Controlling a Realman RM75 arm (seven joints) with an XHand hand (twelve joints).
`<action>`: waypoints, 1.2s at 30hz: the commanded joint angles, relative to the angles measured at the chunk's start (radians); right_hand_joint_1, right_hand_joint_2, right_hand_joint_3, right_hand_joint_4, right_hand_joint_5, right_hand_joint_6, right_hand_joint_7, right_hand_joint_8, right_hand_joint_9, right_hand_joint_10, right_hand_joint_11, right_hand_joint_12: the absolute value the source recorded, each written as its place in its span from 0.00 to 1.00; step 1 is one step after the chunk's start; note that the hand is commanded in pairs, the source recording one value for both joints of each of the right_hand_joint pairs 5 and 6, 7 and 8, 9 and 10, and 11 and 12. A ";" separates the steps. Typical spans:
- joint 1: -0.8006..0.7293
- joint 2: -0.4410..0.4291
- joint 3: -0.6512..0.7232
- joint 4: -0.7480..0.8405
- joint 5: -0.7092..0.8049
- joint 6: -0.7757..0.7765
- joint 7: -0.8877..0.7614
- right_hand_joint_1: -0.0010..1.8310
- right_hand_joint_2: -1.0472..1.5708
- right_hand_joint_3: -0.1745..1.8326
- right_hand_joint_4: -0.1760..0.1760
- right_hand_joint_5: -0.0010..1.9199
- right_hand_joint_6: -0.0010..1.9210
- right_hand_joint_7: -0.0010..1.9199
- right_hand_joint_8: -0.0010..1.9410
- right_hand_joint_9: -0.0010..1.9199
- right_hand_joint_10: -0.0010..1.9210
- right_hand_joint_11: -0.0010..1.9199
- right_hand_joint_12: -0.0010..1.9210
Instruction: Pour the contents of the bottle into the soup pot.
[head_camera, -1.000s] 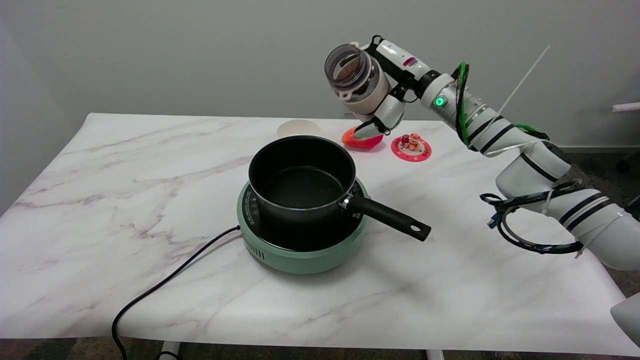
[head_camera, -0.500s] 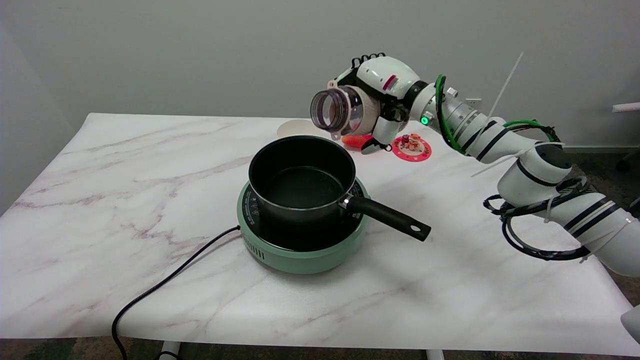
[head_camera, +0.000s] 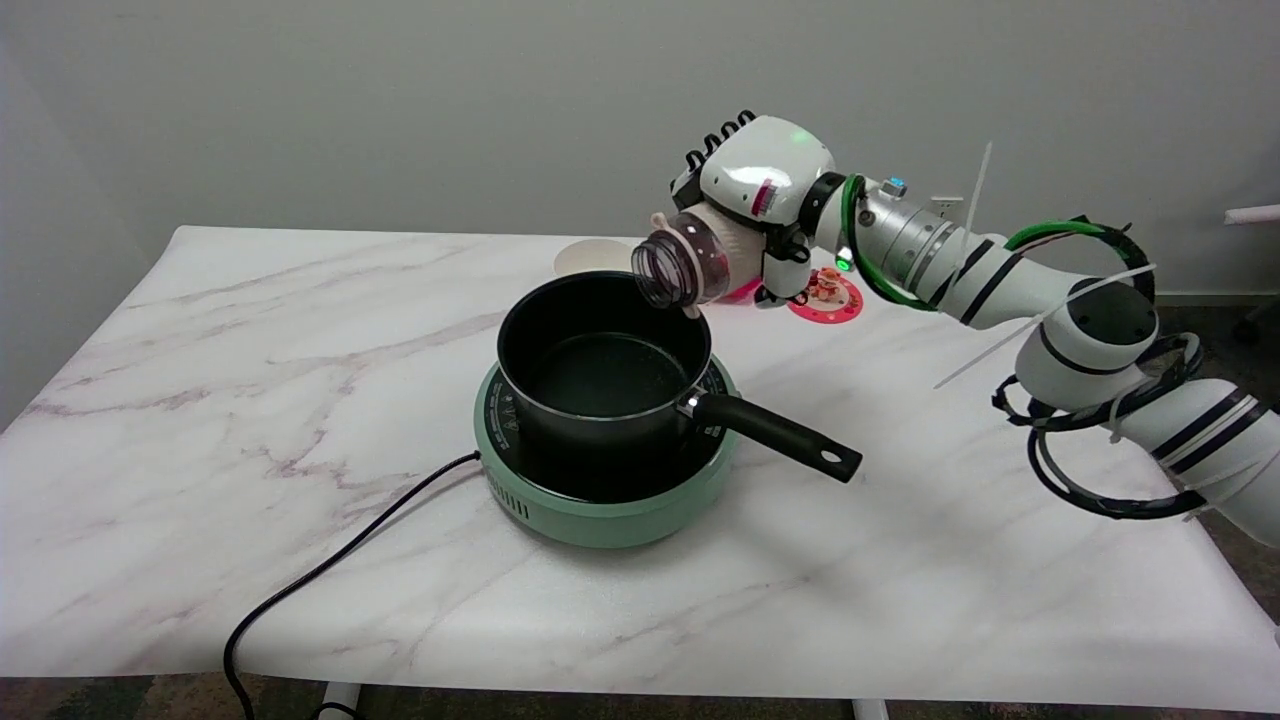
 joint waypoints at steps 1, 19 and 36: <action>0.062 0.089 -0.041 0.069 -0.234 -0.005 -0.017 0.83 0.72 0.46 0.50 1.00 1.00 1.00 0.99 0.71 0.71 0.62 0.62; 0.161 0.114 -0.133 0.109 -0.211 0.017 -0.016 0.83 0.70 0.48 0.50 1.00 1.00 1.00 0.99 0.70 0.70 0.61 0.61; 0.272 0.154 -0.272 0.124 -0.248 0.036 -0.013 0.84 0.69 0.50 0.50 1.00 1.00 1.00 0.99 0.70 0.70 0.61 0.61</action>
